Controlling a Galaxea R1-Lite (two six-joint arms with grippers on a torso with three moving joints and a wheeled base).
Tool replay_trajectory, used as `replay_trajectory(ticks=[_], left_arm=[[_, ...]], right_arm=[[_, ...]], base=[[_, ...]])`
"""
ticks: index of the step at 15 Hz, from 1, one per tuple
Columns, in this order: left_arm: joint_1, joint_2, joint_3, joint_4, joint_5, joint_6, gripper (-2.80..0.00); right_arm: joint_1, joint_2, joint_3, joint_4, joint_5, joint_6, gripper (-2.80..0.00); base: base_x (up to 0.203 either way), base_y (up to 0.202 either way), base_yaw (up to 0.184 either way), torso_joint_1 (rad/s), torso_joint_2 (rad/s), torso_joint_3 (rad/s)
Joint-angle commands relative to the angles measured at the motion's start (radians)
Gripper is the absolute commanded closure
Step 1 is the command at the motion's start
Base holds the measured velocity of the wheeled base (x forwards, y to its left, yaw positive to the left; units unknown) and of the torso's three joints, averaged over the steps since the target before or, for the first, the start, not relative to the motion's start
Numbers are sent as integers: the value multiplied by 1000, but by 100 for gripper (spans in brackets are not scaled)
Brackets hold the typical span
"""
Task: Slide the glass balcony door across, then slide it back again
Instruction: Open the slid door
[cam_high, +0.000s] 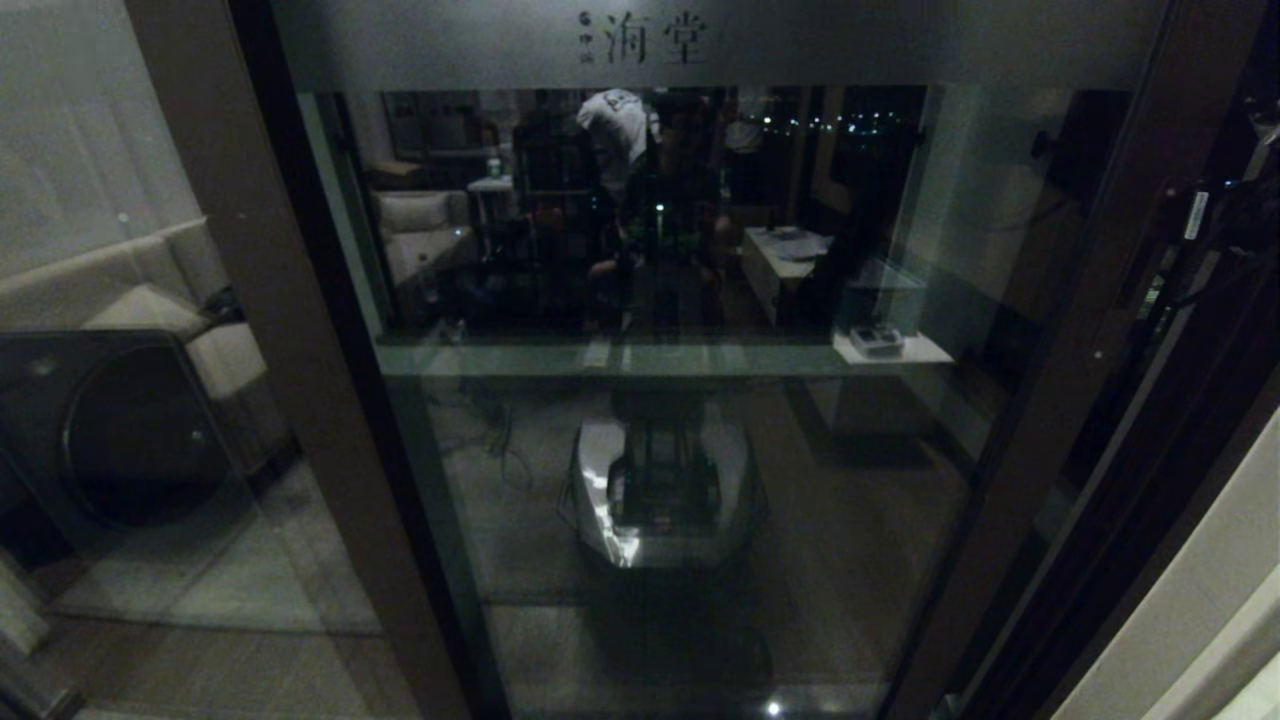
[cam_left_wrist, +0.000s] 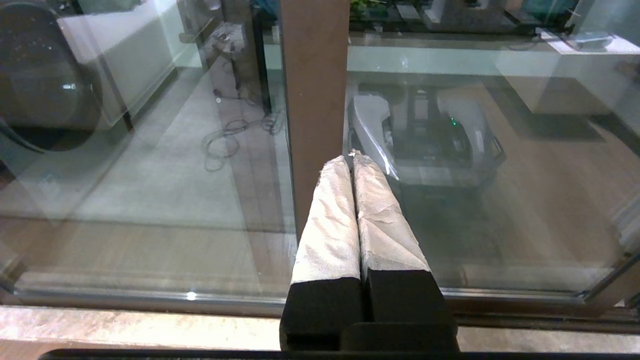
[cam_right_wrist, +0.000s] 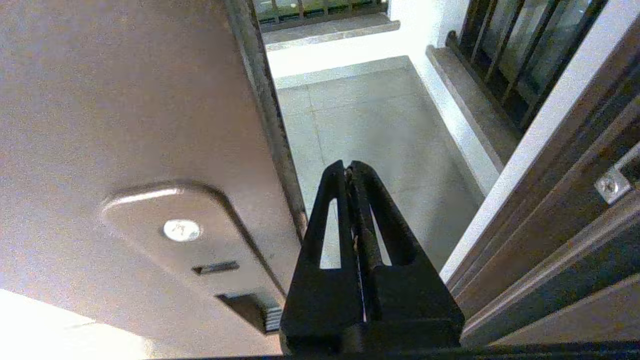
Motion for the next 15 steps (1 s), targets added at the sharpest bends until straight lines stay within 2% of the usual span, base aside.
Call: replay_trajectory(ticks=[1,15], left_arm=[[0,0,0,1,0,0,0],[0,0,0,2,0,0,0]], right_arm=[[11,-13,14,1,4,0,0],[38,-31,48,1,3,17,0]], base=[[0,0,0,0,0,0],[0,0,0,0,0,0]])
